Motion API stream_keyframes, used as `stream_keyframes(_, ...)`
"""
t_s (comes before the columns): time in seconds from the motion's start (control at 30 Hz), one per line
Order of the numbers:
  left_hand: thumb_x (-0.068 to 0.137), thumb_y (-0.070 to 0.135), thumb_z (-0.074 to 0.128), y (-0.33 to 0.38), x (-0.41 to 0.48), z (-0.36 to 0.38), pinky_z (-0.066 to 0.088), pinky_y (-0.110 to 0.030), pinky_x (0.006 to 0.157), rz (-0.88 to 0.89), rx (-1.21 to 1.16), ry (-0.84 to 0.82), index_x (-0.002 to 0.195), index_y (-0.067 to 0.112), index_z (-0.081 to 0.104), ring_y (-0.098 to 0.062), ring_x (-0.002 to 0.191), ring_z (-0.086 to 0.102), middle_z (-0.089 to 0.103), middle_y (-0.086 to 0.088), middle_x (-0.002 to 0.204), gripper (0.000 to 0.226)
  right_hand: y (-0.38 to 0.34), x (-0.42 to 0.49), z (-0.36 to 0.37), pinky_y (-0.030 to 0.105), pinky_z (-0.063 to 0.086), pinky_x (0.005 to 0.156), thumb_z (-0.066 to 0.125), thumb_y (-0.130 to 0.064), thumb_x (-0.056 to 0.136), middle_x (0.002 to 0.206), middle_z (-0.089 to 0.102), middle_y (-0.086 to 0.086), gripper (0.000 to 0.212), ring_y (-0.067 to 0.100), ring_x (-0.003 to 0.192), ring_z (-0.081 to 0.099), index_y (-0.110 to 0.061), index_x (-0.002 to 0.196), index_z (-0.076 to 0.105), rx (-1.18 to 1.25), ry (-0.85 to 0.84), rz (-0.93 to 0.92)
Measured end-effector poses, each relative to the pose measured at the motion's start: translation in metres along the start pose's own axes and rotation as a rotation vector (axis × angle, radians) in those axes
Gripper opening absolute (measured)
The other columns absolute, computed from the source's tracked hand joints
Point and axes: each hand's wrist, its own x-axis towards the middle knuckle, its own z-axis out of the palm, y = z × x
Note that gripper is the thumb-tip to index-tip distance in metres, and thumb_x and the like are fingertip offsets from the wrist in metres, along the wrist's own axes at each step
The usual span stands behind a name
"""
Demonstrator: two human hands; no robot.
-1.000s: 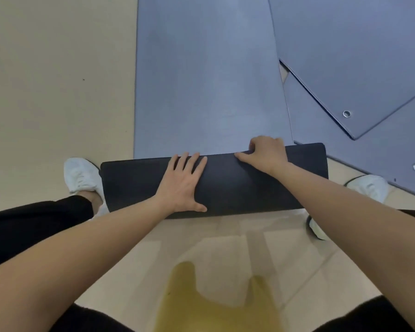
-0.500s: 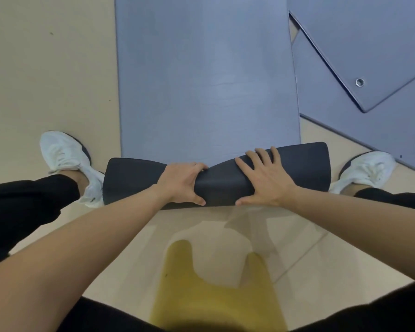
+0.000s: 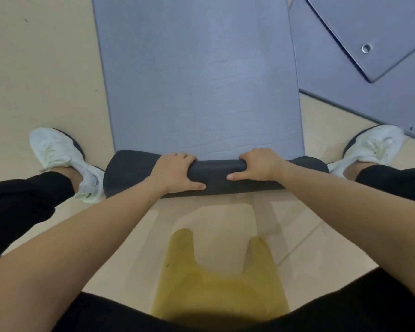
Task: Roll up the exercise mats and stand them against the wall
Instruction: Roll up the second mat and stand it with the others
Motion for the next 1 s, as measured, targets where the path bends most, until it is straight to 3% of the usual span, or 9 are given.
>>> stream_keyframes(0.13, 0.069, 0.101, 0.043, -0.010, -0.003, 0.010, 0.048, -0.040, 0.090, -0.075, -0.041, 0.045, 0.131, 0.029, 0.052, -0.022, 0.107, 0.062, 0.066, 0.004, 0.122, 0.096, 0.004, 0.021, -0.012, 0.036, 0.041, 0.065, 0.046, -0.097, 0.073, 0.080, 0.062, -0.002, 0.080, 0.017, 0.076, 0.058, -0.019, 0.086, 0.060, 0.043, -0.078, -0.001)
stream_keyframes(0.33, 0.070, 0.099, 0.046, -0.020, 0.015, -0.005, 0.039, -0.035, 0.064, -0.093, -0.044, -0.031, 0.102, 0.026, 0.054, -0.017, 0.080, 0.060, 0.063, 0.007, 0.089, 0.080, 0.003, 0.031, -0.020, 0.037, 0.047, 0.074, 0.035, -0.102, 0.070, 0.086, 0.064, -0.003, 0.088, 0.021, 0.084, 0.062, -0.021, 0.094, 0.059, -0.105, 0.014, 0.056)
stream_keyframes(0.43, 0.067, 0.102, 0.046, -0.024, 0.024, -0.012, 0.044, -0.037, 0.066, -0.111, -0.068, -0.069, 0.095, 0.028, 0.056, -0.017, 0.078, 0.059, 0.064, 0.007, 0.084, 0.080, -0.003, 0.022, -0.009, 0.042, 0.044, 0.089, 0.030, -0.098, 0.075, 0.111, 0.064, 0.001, 0.094, 0.026, 0.102, 0.060, -0.022, 0.121, 0.059, -0.133, 0.206, 0.129)
stream_keyframes(0.57, 0.067, 0.096, 0.059, -0.029, 0.037, -0.030, 0.048, -0.037, 0.070, -0.096, -0.187, -0.174, 0.088, 0.030, 0.062, -0.016, 0.081, 0.061, 0.066, 0.006, 0.082, 0.069, -0.006, -0.006, 0.018, 0.050, 0.040, 0.099, 0.028, -0.086, 0.086, 0.128, 0.060, 0.009, 0.090, 0.033, 0.112, 0.054, -0.016, 0.139, 0.050, -0.229, 0.461, -0.001)
stream_keyframes(0.7, 0.065, 0.090, 0.068, -0.034, 0.047, -0.028, 0.052, -0.036, 0.073, -0.120, -0.304, -0.244, 0.090, 0.030, 0.070, -0.015, 0.084, 0.066, 0.072, 0.007, 0.084, 0.065, 0.009, -0.022, 0.037, 0.066, 0.027, 0.116, 0.029, -0.093, 0.080, 0.155, 0.037, 0.022, 0.112, 0.045, 0.138, 0.039, -0.016, 0.161, 0.023, -0.402, 0.370, -0.067)
stream_keyframes(0.8, 0.058, 0.097, 0.065, -0.038, 0.053, -0.020, 0.055, -0.040, 0.086, -0.139, -0.351, -0.278, 0.097, 0.032, 0.071, -0.017, 0.090, 0.067, 0.072, 0.010, 0.090, 0.075, 0.014, -0.012, 0.032, 0.063, 0.029, 0.113, 0.029, -0.094, 0.080, 0.151, 0.040, 0.022, 0.111, 0.043, 0.132, 0.042, -0.019, 0.162, 0.021, -0.430, 0.316, -0.086)
stream_keyframes(0.9, 0.063, 0.098, 0.059, -0.042, 0.052, -0.016, 0.051, -0.040, 0.087, -0.169, -0.278, -0.191, 0.105, 0.030, 0.063, -0.020, 0.099, 0.063, 0.067, 0.010, 0.102, 0.080, 0.018, 0.008, 0.017, 0.054, 0.036, 0.108, 0.030, -0.096, 0.079, 0.144, 0.047, 0.014, 0.109, 0.037, 0.123, 0.049, -0.023, 0.160, 0.023, -0.399, 0.258, -0.125)
stream_keyframes(1.0, 0.078, 0.086, 0.057, -0.036, 0.043, -0.009, 0.046, -0.038, 0.083, -0.120, -0.130, 0.157, 0.118, 0.027, 0.061, -0.020, 0.106, 0.060, 0.064, 0.006, 0.114, 0.071, 0.023, 0.022, 0.008, 0.049, 0.040, 0.105, 0.031, -0.096, 0.077, 0.140, 0.050, 0.008, 0.107, 0.033, 0.120, 0.049, -0.028, 0.158, 0.026, -0.331, 0.212, -0.151)
